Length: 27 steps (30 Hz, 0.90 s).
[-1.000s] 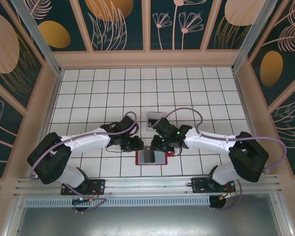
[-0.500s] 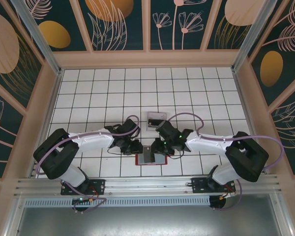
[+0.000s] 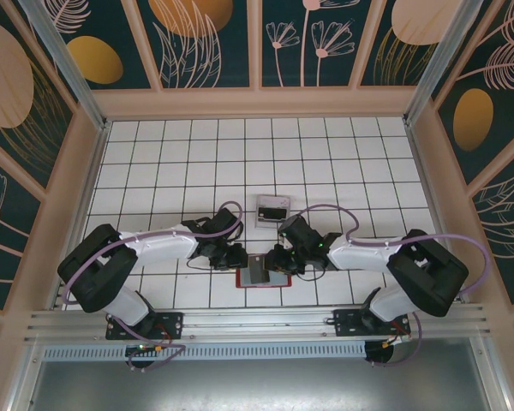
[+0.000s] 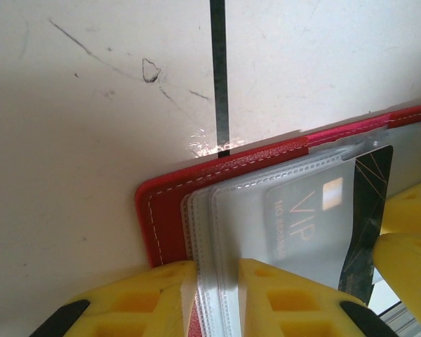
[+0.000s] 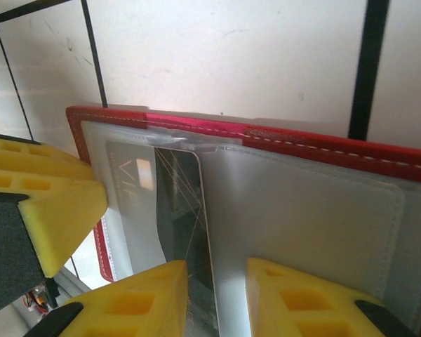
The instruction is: Take the credit cards out of the card holder
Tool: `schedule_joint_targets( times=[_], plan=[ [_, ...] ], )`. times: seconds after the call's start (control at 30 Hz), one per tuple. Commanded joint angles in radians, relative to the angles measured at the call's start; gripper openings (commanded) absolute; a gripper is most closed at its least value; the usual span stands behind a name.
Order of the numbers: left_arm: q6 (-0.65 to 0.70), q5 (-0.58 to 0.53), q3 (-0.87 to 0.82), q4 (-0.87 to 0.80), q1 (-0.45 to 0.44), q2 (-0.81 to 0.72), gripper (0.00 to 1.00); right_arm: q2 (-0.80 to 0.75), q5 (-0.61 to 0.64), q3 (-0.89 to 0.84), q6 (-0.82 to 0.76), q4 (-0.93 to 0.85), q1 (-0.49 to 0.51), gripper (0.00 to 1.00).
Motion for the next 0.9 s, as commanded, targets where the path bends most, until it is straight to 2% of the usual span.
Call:
schedule_joint_targets(
  times=[0.0,0.23,0.53,0.87],
  plan=[
    [0.005,-0.053,-0.05,-0.053,-0.009,0.052,0.25,0.021,-0.035,-0.018,0.006,0.054,-0.006,0.29],
    [0.005,-0.051,-0.044,-0.051,-0.014,0.072,0.25,0.024,-0.071,-0.024,0.016,0.096,-0.01,0.28],
    [0.0,-0.046,-0.04,-0.051,-0.025,0.075,0.24,-0.052,-0.06,-0.017,0.027,0.05,-0.012,0.27],
    [-0.001,-0.041,-0.036,-0.048,-0.031,0.086,0.25,0.018,-0.082,-0.008,0.023,0.087,-0.01,0.28]
  ],
)
